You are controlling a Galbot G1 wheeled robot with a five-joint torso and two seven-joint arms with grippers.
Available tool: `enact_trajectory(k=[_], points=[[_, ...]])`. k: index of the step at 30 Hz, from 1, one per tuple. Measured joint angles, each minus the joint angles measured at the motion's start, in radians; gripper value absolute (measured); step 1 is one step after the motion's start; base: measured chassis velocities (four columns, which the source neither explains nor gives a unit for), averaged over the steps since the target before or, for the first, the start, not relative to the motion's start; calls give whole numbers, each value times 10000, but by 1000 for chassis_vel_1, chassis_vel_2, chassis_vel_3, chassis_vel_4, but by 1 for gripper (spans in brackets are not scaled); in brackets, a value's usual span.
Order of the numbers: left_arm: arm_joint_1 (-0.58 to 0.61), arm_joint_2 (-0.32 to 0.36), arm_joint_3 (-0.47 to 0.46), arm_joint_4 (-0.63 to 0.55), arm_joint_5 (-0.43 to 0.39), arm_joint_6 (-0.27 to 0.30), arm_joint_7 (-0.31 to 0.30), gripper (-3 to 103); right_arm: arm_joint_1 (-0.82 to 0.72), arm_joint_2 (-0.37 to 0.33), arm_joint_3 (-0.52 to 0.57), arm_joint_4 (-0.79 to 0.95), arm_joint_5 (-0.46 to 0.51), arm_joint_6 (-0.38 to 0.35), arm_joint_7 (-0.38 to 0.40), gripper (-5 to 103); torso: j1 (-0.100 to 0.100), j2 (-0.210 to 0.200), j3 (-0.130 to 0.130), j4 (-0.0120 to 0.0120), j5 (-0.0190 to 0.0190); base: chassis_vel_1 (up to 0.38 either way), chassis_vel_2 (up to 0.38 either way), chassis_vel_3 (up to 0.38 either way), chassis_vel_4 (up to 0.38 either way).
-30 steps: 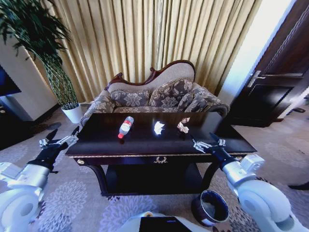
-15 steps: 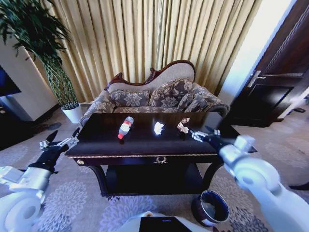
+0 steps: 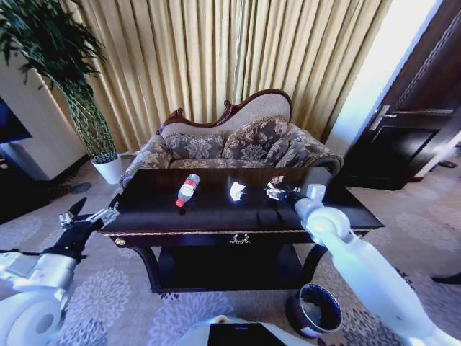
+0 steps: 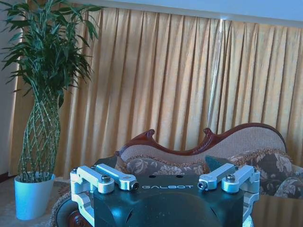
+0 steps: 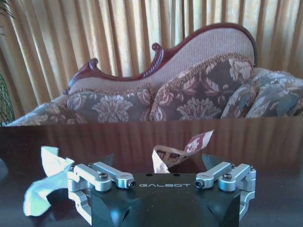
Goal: Move to the front of the table and place the trash on the table into the trash bin.
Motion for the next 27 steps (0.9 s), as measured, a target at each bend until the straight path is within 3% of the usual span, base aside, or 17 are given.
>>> enact_trajectory(k=[14,21,23,24,27], points=[[-17,-50,-32,-12,38,-78,30,100,815,624,-981,-1508,-581,40,-238,100,0,0,-1,2,-1,0,0,0,0],[-33,-47,-37,-10,11,-182,30,100,883,669,-1121,-1722,-802,120,-244,70,0,0,-1,1,1,0,0,0,0],[-36,-46,-38,-11,9,-184,29,100,880,657,-1111,-1722,-806,130,-244,70,0,0,-1,1,0,0,0,0,0],[-36,-46,-38,-14,8,-186,29,100,855,636,-1081,-1710,-813,149,-244,58,0,0,-1,2,-1,0,0,0,0],[-20,-60,-38,-36,7,-192,28,100,802,588,-1042,-1678,-833,172,-244,53,0,0,-1,1,0,0,0,0,0]])
